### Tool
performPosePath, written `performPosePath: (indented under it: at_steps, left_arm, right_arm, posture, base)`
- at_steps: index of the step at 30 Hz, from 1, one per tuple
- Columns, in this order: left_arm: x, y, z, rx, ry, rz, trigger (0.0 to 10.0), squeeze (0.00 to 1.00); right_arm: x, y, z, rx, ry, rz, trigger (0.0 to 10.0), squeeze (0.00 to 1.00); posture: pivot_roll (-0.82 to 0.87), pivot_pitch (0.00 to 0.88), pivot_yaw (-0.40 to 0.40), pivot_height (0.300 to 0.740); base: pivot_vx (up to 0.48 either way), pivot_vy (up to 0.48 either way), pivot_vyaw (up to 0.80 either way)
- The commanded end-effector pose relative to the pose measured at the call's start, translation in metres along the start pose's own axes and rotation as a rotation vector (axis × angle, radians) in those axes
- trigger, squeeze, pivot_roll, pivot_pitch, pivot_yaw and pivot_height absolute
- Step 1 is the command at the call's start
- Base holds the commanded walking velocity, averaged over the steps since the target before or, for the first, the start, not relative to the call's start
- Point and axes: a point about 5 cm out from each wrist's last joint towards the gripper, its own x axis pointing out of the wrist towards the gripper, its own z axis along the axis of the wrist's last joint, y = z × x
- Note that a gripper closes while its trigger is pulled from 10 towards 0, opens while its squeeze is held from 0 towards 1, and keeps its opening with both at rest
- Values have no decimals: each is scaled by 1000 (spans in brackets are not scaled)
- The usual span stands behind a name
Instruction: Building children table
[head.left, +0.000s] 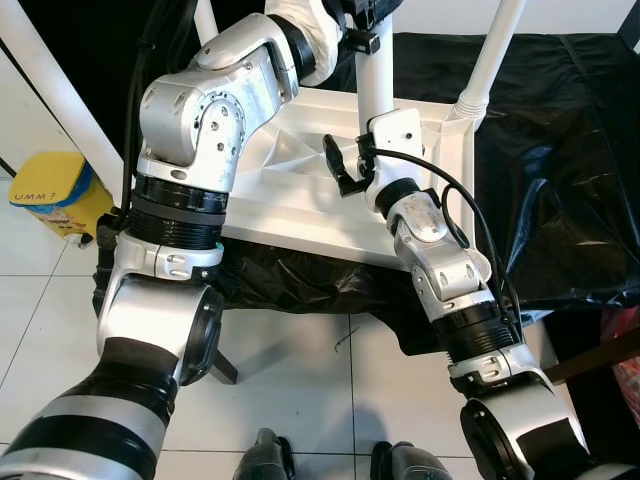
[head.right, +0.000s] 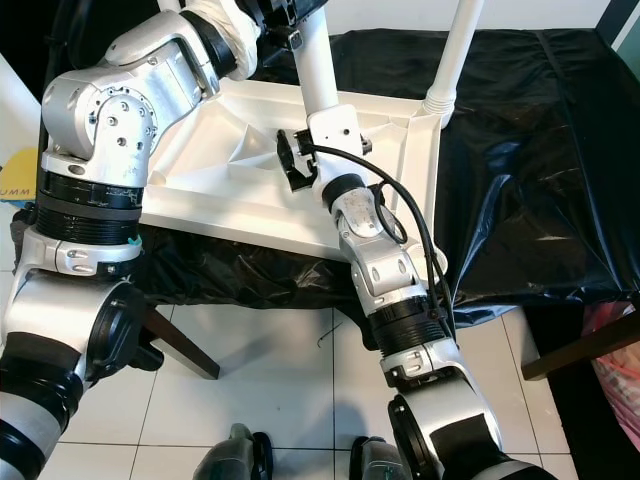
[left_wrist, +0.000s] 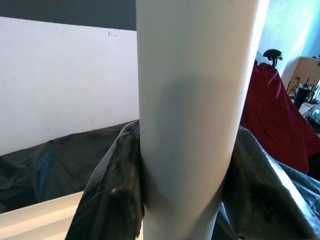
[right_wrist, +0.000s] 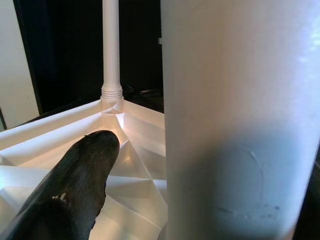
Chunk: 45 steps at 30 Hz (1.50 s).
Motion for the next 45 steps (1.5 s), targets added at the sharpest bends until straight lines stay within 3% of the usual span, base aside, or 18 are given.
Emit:
performPosePath:
  at_steps: [1,18,19,22,23,24,25,26,27,31,32,34,36,38,39,42,43,45]
  left_arm:
    - [2,-10,2,1,-11,-49,10000,0]
    - [6,-20,-6,8,5,-68,10000,0]
    - [6,-21,-8,14,10,-72,10000,0]
    - [7,-22,-9,19,14,-74,10000,0]
    - [7,-23,-10,27,17,-77,10000,0]
    - [7,-24,-10,32,19,-80,10000,0]
    - [7,-24,-10,32,19,-80,10000,0]
    - [7,-24,-10,35,20,-82,10000,0]
    - [7,-24,-10,37,20,-84,10000,0]
    - [8,-24,-11,38,20,-84,10000,0]
    - [8,-25,-11,38,20,-85,10000,0]
    - [8,-25,-11,38,20,-85,10000,0]
    - [9,-25,-11,39,22,-86,10000,0]
    - [9,-25,-11,39,22,-86,10000,0]
    - [9,-26,-12,40,24,-85,10000,0]
    - [8,-26,-12,36,21,-89,10000,0]
    - [8,-26,-12,27,16,-91,10000,969]
    - [7,-26,-11,15,7,-96,10000,1000]
  right_arm:
    - [3,6,3,2,-17,15,10000,0]
    - [7,7,7,-34,-39,14,10000,0]
    - [7,8,7,-38,-43,21,9569,0]
    - [7,9,8,-41,-45,25,9569,0]
    - [7,10,9,-40,-49,30,4275,0]
    - [7,11,9,-38,-53,32,0,0]
    - [7,11,9,-38,-53,32,0,0]
    - [8,11,9,-33,-53,31,941,0]
    - [8,11,9,-31,-53,28,235,0]
    - [8,11,9,-31,-53,25,235,0]
    - [8,10,9,-31,-54,21,1569,0]
    - [8,10,9,-31,-54,21,1569,0]
    - [8,8,10,-22,-53,-3,6667,0]
    - [8,8,10,-22,-53,-3,6667,0]
    - [8,6,10,-16,-52,-16,10000,0]
    - [9,5,10,-9,-50,-27,10000,0]
    - [9,4,11,-2,-50,-37,10000,0]
    - [9,4,11,3,-48,-44,10000,0]
  posture:
    - [50,122,54,740]
    - [50,114,57,740]
    - [51,114,57,740]
    - [51,114,57,740]
    - [51,113,58,740]
    - [51,113,59,740]
    - [51,113,59,740]
    - [51,112,60,740]
    - [52,113,61,740]
    - [52,113,61,740]
    - [51,113,61,740]
    - [51,113,61,740]
    - [49,116,64,740]
    - [49,116,64,740]
    - [49,117,63,740]
    - [50,118,64,740]
    - [51,119,65,740]
    - [51,119,67,740]
  base:
    - [0,0,0]
    - [0,0,0]
    - [0,0,0]
    - [0,0,0]
    - [0,0,0]
    - [0,0,0]
    - [0,0,0]
    - [0,0,0]
    - [0,0,0]
    - [0,0,0]
    - [0,0,0]
    - [0,0,0]
    - [0,0,0]
    - [0,0,0]
    - [0,0,0]
    - [0,0,0]
    - [0,0,0]
    - [0,0,0]
